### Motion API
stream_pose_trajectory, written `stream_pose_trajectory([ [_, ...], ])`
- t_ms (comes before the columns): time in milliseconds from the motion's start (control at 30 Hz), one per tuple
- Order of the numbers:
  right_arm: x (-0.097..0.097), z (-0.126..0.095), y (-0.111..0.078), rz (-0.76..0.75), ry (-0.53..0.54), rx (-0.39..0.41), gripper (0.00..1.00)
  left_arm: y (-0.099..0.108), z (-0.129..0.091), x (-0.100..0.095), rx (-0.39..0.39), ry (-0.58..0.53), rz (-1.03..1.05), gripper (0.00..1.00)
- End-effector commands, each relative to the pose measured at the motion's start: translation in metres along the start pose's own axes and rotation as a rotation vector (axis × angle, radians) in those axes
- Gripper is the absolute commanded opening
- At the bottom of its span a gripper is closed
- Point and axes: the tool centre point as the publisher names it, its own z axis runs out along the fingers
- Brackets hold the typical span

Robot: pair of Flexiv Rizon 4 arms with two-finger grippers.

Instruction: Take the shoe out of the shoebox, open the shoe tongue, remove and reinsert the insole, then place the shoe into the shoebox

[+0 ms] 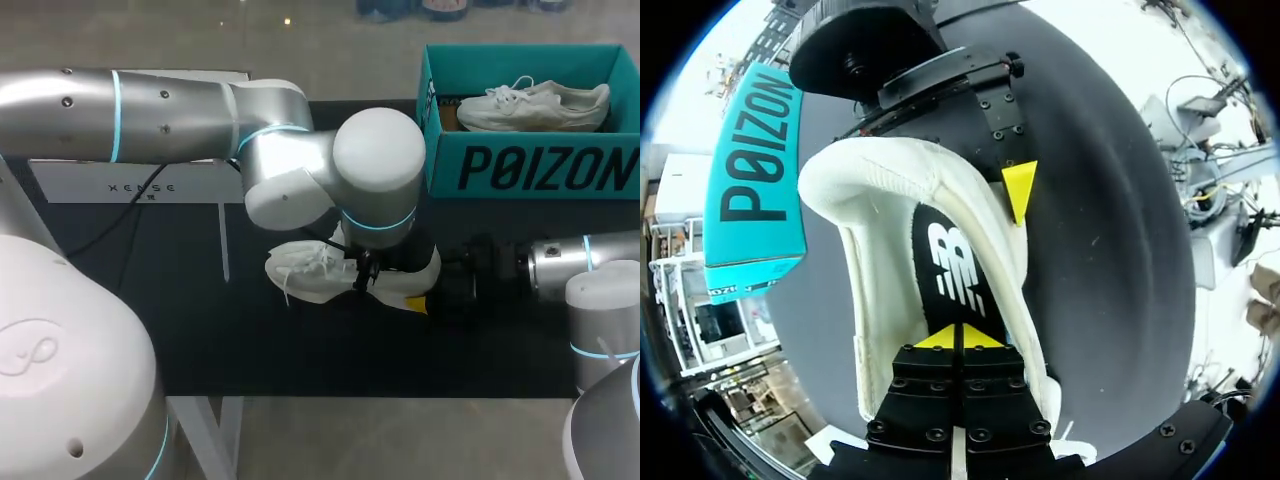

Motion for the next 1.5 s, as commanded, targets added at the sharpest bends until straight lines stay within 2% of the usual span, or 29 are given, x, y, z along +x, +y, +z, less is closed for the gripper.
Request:
stream_pose_trajectory([
  [33, 0.001, 0.003, -0.005, 0.002, -0.001, 0.002, 0.0, 0.007, -0.023, 0.007, -0.002, -0.021, -0.006, 0.0],
  [167, 0.001, 0.003, -0.005, 0.002, -0.001, 0.002, 0.0, 0.01, -0.036, 0.008, 0.0, -0.034, -0.014, 0.0],
  [367, 0.001, 0.003, -0.005, 0.002, -0.001, 0.002, 0.0, 0.013, -0.047, 0.009, 0.016, 0.019, -0.019, 0.0],
  [633, 0.001, 0.003, -0.005, 0.002, -0.001, 0.002, 0.0, 0.014, -0.034, 0.01, 0.018, 0.084, -0.015, 0.0],
  [967, 0.001, 0.003, -0.005, 0.002, -0.001, 0.002, 0.0, 0.006, -0.019, 0.01, 0.048, 0.163, 0.011, 0.0],
  [1033, 0.001, 0.003, -0.005, 0.002, -0.001, 0.002, 0.0, 0.005, -0.017, 0.01, 0.047, 0.168, 0.018, 0.19],
  [1067, 0.001, 0.003, -0.005, 0.002, -0.001, 0.002, 0.0, 0.005, -0.017, 0.009, 0.046, 0.168, 0.019, 0.25],
  [1333, 0.001, 0.003, -0.005, 0.002, -0.001, 0.002, 0.0, 0.003, -0.015, 0.008, 0.042, 0.175, 0.027, 0.33],
  [1433, 0.001, 0.003, -0.005, 0.002, -0.001, 0.002, 0.0, 0.003, -0.013, 0.009, 0.042, 0.178, 0.024, 0.29],
  [1500, 0.001, 0.003, -0.005, 0.002, -0.001, 0.002, 0.0, 0.002, -0.012, 0.01, 0.043, 0.185, 0.028, 0.34],
])
